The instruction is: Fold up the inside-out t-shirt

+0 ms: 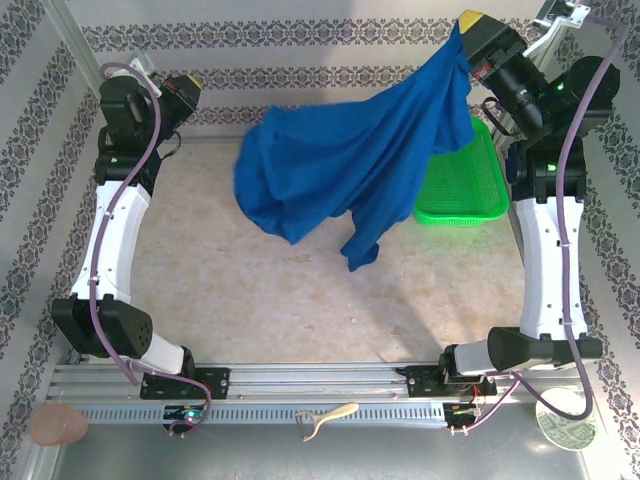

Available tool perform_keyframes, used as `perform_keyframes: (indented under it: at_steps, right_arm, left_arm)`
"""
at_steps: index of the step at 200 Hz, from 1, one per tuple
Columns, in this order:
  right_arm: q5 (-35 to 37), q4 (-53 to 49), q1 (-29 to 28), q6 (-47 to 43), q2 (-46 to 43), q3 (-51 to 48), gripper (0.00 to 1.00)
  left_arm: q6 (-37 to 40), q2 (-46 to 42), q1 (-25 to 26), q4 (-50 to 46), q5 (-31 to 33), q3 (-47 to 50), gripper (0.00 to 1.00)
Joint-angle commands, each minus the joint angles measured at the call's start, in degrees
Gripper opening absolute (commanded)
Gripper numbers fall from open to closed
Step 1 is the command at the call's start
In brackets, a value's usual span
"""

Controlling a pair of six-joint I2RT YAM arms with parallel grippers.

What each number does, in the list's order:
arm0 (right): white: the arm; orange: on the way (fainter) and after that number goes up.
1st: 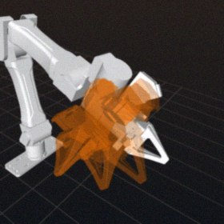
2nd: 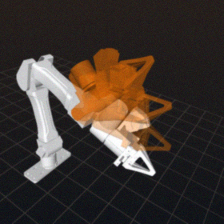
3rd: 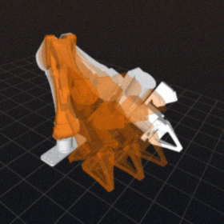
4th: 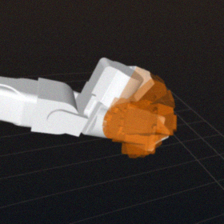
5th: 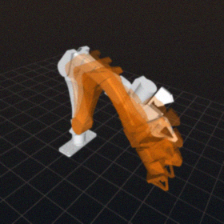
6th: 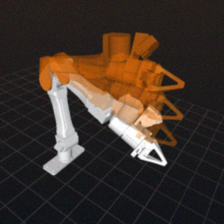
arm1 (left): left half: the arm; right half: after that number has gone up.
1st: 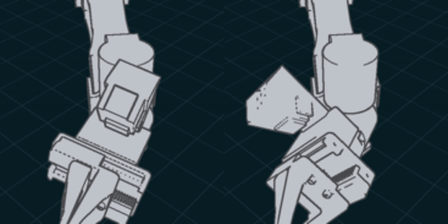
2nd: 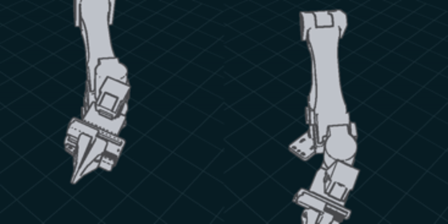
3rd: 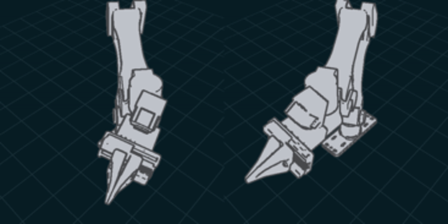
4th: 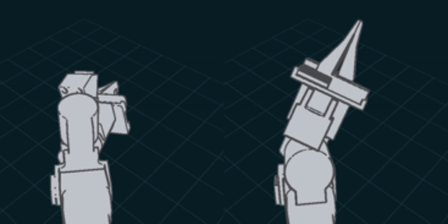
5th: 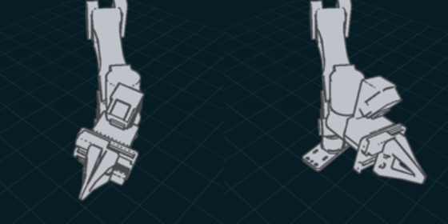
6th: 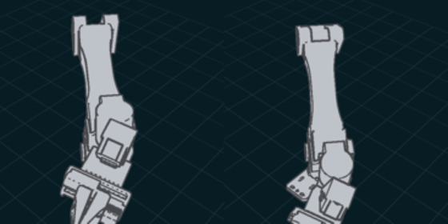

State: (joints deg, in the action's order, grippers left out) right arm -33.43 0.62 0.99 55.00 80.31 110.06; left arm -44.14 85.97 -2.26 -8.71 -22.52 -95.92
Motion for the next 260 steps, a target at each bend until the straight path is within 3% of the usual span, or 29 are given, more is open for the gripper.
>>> perform_keyframes:
  at_steps: [1, 36, 53, 68, 90, 134, 169, 203, 260]
  right_arm:
    - [0.83, 2.57, 0.16, -1.25, -1.7, -0.09, 0.0]
    - [-0.63, 3.07, -0.53, -1.56, -4.43, -4.24, 0.0]
    - [-1.11, 2.98, -0.72, -1.8, -5.11, -5.73, 0.0]
    - [-1.34, 2.98, -0.73, -2.09, -5.81, -7.0, 0.0]
    - [-1.2, 3.04, -0.85, -2.18, -6.89, -8.33, 0.0]
    - [-0.42, 3.0, -1.67, -2.8, -9.24, -10.67, 0.0]
    - [0.5, 3.02, -2.57, -3.07, -10.5, -12.47, 0.0]
    - [0.96, 3.24, -3.27, -3.3, -10.79, -13.55, 0.0]
    - [1.27, 3.6, -3.73, -3.64, -10.97, -14.56, 0.0]
  left_arm:
    - [-1.4, -0.1, -0.46, 0.86, -1.7, 1.64, 0.0]
    - [-3.36, -3.86, 0.39, 3.84, -4.2, 8.93, 0.01]
    - [-2.63, -6.01, 2.92, 4.13, -4.9, 14.27, 0.35]
    - [-2.18, -8.01, 6.42, 5.41, -4.22, 20.03, 0.57]
    - [-2.09, -9.92, 14.13, 7.8, -1.81, 27.7, 0.7]
    - [-4.71, -5.79, 32.3, 15.19, 6.5, 35.67, 0.75]
    - [-7.63, 0.71, 42.91, 21.66, 12.51, 36.63, 0.75]
    - [-12.0, 6.58, 47.45, 27.73, 16.39, 36.97, 0.76]
    - [-15.73, 15.15, 50.72, 33.66, 15.52, 33.26, 0.76]
